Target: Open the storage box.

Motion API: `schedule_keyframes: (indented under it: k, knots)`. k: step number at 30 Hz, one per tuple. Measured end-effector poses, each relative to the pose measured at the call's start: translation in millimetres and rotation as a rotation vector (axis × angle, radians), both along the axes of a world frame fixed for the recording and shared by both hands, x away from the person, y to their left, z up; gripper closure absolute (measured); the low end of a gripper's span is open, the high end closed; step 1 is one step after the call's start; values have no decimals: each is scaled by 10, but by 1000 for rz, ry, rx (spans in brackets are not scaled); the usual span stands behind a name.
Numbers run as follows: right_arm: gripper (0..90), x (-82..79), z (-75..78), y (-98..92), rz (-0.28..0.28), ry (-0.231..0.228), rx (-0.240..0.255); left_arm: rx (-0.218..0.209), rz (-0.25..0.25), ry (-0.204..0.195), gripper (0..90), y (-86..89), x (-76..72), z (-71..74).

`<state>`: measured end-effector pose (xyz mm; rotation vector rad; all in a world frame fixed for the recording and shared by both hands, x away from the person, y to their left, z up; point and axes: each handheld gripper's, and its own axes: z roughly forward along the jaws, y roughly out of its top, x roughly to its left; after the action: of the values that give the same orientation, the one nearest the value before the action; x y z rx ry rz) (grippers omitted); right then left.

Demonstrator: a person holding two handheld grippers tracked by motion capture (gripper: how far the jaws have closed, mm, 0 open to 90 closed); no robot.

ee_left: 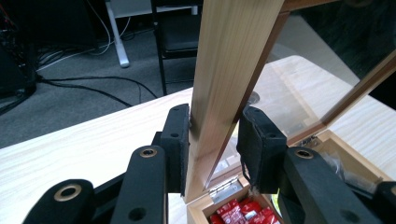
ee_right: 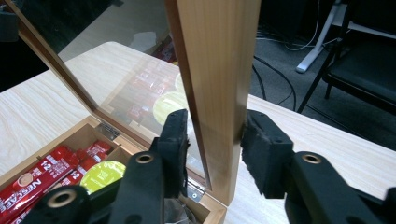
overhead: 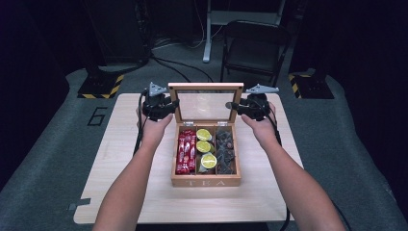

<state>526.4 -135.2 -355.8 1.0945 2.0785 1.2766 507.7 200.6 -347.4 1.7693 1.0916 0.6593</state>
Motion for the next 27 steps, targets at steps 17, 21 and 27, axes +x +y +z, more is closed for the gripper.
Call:
schedule_keyframes:
  k: [17,21,27]
  knots:
    - [524,122,-180,37,31,28,-39,-29,13,5,642,3,51,-13]
    - [548,145,-250,38,24,39,-40,-34,14,10,641,5,61,-14]
    - [568,179,-323,34,16,63,-30,-40,16,18,641,4,65,-11]
